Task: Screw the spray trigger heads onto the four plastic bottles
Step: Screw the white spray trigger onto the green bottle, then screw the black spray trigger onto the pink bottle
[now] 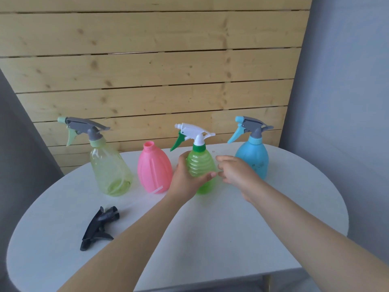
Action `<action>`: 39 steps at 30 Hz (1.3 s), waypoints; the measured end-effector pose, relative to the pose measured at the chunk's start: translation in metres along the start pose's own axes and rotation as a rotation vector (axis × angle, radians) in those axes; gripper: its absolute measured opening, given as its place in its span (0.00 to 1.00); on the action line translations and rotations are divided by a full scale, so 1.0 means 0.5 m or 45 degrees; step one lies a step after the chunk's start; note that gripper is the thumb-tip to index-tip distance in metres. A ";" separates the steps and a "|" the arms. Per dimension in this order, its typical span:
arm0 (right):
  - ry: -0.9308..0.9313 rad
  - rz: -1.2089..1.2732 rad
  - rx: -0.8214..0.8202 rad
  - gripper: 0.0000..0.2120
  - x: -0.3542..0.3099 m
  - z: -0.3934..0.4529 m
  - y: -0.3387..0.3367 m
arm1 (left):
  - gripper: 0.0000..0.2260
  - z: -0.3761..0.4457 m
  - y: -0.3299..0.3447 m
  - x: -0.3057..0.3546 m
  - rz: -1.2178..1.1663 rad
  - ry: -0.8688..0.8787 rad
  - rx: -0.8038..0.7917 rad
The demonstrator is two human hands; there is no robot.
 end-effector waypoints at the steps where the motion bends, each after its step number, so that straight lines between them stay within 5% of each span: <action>1: 0.005 -0.004 -0.012 0.20 0.001 0.001 0.002 | 0.34 0.000 0.000 -0.001 -0.010 -0.004 -0.009; 7: 0.036 -0.033 -0.030 0.12 0.009 -0.007 0.007 | 0.37 -0.002 0.006 -0.011 -0.005 -0.046 -0.063; 14: 0.020 -0.105 -0.020 0.19 0.005 -0.019 0.006 | 0.47 -0.019 -0.004 -0.018 0.155 -0.182 -0.030; 26: -0.284 -0.252 -0.221 0.03 -0.039 -0.093 0.095 | 0.06 -0.127 -0.166 0.081 0.664 0.122 0.233; 32: -0.404 -0.289 -0.365 0.03 -0.070 -0.115 0.188 | 0.18 -0.172 -0.290 0.022 1.344 -0.154 0.249; 39: -0.429 -0.307 -0.459 0.09 -0.090 -0.126 0.262 | 0.22 -0.206 -0.392 -0.064 1.245 -0.443 0.176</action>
Point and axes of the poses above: each hand's wrist, its own z-axis towards the middle knuckle, its own y-axis out of the palm, x = y × z, the point moved 9 cm from there along z, towards the middle knuckle, and after that the axes turned 13 degrees about -z, right-handed, at the moved point
